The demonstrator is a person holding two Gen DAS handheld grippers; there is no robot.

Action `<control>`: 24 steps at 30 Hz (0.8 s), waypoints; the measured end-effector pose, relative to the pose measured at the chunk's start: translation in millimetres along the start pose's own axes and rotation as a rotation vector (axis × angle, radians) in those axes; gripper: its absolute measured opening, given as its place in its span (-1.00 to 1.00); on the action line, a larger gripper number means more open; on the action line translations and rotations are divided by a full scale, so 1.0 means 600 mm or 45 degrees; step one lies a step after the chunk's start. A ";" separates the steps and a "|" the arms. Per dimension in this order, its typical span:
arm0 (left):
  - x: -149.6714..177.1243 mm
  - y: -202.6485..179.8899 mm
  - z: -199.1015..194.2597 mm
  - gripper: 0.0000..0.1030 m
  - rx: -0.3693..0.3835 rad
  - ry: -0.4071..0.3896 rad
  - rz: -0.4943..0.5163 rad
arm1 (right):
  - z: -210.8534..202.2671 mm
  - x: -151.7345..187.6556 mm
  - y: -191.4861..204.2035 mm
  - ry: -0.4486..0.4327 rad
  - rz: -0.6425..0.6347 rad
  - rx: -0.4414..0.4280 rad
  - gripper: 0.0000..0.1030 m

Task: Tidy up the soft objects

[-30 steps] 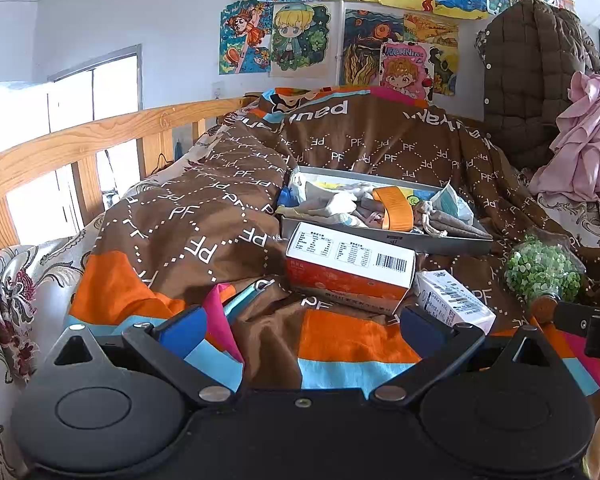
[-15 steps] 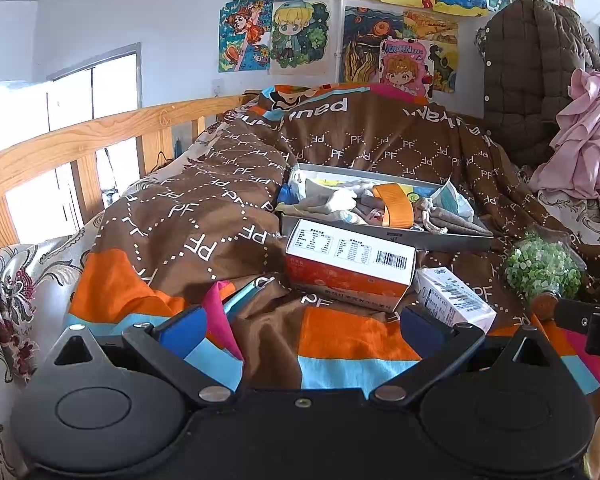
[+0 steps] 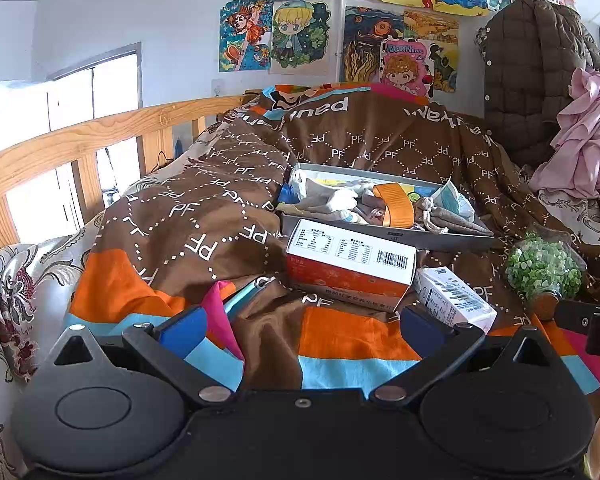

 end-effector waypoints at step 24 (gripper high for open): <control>-0.009 0.006 -0.008 0.99 0.011 -0.014 -0.052 | 0.000 0.000 0.000 0.002 0.000 -0.001 1.00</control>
Point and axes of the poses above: each gripper's, at about its wrist camera, not at the fingertips, and z roughly the way its jaws point, y to its left, x to its underside, the point moved 8 cm from there along z, roughly the way its jaws point, and after that the axes turned 6 degrees about -z, right-handed, at the moved point
